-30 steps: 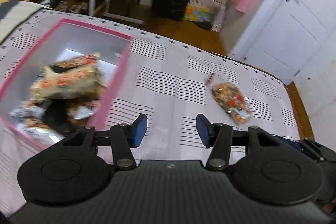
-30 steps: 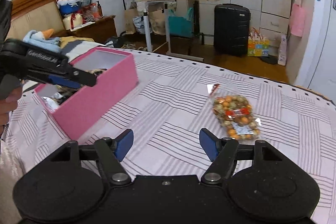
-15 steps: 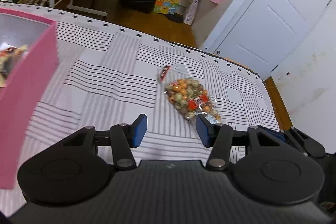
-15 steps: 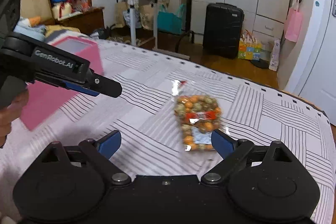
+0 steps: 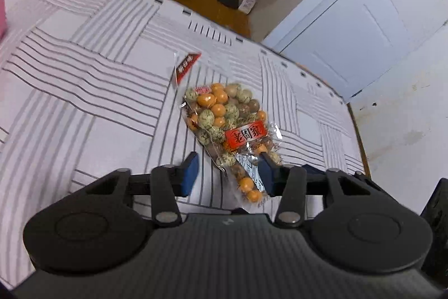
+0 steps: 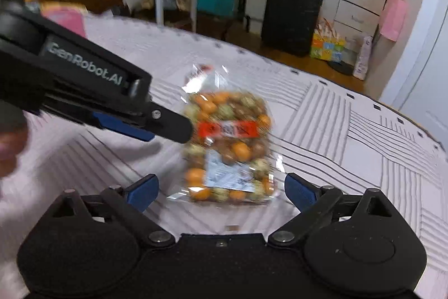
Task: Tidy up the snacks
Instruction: 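Move the left tool to the clear nut bag and close on it, then lift the nut bag with the left tool and carry it over the box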
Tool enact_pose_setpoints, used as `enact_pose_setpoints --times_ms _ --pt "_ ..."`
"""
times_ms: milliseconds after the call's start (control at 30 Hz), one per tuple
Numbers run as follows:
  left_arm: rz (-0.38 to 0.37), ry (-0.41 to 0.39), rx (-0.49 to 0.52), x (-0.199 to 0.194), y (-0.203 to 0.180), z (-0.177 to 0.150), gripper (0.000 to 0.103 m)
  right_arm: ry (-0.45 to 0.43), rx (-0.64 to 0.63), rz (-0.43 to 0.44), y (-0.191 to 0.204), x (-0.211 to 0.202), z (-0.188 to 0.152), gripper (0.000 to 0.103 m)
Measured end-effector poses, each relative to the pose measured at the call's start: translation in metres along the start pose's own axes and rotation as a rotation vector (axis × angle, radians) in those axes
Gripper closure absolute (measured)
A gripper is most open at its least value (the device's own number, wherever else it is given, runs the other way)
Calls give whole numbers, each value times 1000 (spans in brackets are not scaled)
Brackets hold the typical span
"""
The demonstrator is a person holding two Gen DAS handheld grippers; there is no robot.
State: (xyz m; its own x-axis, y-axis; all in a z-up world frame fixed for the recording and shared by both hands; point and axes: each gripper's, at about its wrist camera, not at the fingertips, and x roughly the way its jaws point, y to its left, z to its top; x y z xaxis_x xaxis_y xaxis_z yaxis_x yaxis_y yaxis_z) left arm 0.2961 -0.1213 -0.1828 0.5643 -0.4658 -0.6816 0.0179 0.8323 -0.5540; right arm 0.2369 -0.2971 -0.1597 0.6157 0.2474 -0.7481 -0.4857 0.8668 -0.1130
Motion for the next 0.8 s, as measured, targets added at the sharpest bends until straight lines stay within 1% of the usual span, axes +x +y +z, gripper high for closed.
enact_pose_setpoints --times_ms 33,133,300,400,433,500,600,800 --pt "7 1 17 6 -4 0 67 9 -15 -15 0 4 0 3" --pt "22 4 42 17 -8 -1 69 9 -22 4 -3 11 -1 2" --pt "32 23 25 30 0 -2 70 13 11 72 -16 22 -3 0" --pt "10 13 21 30 4 -4 70 28 71 135 -28 30 -4 0" --pt "5 11 25 31 4 -4 70 23 67 140 -30 31 -3 0" --pt "-11 10 21 31 6 -5 70 17 35 133 -29 34 -2 0" --pt "-62 14 -26 34 15 -6 71 6 29 141 -30 40 1 0" --pt "-79 9 -32 35 18 -7 72 -22 48 131 -29 46 4 0"
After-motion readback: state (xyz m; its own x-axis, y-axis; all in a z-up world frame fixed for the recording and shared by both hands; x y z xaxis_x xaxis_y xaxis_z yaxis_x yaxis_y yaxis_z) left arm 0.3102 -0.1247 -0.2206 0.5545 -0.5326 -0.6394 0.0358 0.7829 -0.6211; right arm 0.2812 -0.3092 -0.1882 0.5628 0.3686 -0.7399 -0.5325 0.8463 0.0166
